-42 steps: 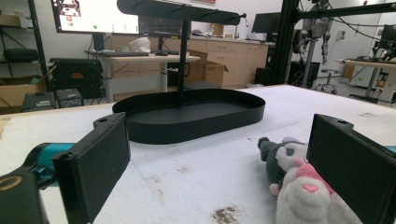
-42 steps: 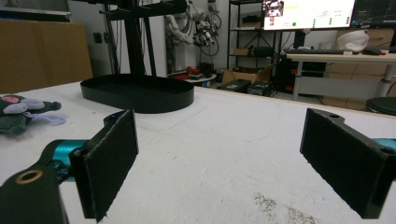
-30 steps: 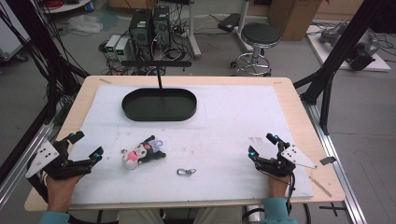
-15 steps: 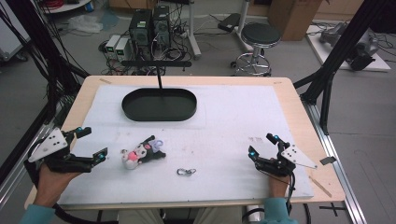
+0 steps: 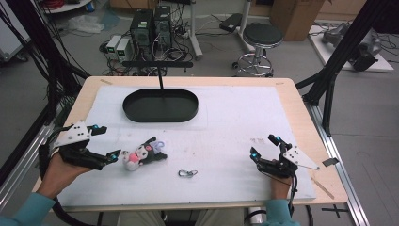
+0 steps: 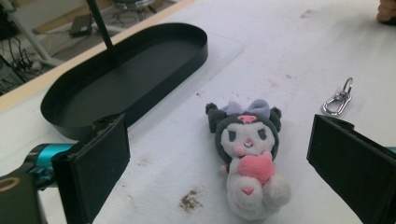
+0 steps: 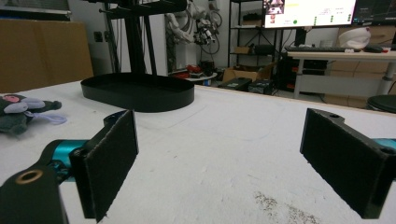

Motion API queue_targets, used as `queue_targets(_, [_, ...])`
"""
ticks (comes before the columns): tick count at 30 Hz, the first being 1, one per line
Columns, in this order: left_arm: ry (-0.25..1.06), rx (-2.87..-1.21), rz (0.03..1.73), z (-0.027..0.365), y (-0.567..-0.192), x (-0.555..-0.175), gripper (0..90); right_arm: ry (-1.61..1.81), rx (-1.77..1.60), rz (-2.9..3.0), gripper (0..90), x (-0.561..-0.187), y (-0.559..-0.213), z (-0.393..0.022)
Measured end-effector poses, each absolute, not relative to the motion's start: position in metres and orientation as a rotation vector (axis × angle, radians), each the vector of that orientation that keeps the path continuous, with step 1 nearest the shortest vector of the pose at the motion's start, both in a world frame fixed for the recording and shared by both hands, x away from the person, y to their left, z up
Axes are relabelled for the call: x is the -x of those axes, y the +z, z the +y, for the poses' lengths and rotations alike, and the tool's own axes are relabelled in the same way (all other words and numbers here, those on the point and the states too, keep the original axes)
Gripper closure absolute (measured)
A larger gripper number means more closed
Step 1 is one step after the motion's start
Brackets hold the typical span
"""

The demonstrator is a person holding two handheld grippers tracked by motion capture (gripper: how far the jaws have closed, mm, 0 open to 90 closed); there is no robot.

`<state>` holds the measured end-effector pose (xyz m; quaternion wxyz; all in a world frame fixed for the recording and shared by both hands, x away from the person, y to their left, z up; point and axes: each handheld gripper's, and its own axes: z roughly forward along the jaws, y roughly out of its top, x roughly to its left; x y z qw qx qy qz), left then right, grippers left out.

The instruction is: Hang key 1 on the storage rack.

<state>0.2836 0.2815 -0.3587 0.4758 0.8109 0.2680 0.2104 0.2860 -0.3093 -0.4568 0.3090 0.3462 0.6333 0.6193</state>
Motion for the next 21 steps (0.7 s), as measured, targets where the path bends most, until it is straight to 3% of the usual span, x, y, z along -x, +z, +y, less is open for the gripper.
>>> queue_targets(21, [0.43,-2.24,0.719,0.248,-0.38,-0.299,6.3,1.635,-0.916,1.678,10.7,-0.286,-0.457,-0.309])
